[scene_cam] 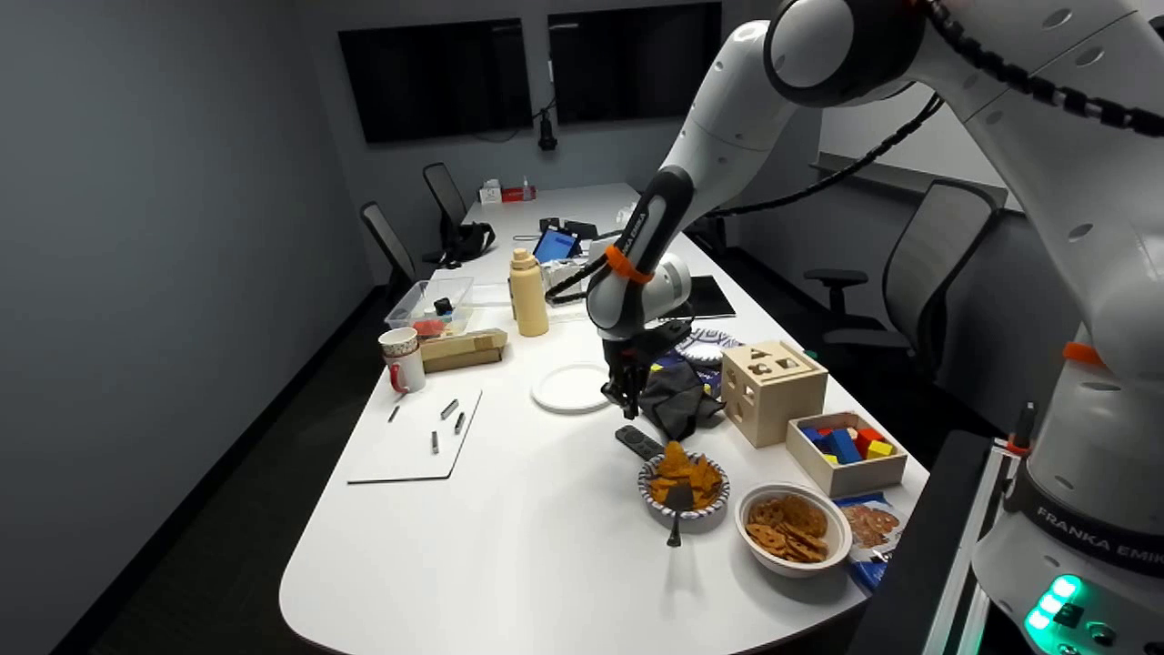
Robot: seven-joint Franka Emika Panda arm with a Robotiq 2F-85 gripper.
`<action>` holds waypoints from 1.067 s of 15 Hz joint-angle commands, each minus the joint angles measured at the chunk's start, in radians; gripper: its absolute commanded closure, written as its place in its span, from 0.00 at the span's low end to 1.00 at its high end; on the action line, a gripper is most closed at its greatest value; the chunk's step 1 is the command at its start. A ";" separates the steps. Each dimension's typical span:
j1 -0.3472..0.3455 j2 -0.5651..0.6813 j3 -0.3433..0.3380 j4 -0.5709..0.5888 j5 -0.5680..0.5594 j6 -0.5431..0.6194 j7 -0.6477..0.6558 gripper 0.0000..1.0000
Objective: Press a button on the remote control.
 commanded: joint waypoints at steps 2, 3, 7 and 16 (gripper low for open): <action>-0.034 0.052 0.035 0.081 0.041 -0.097 -0.053 1.00; -0.033 0.057 0.033 0.088 0.042 -0.118 -0.050 1.00; -0.027 0.078 0.023 0.113 0.042 -0.169 -0.042 1.00; -0.027 0.157 0.013 0.209 0.036 -0.240 -0.042 1.00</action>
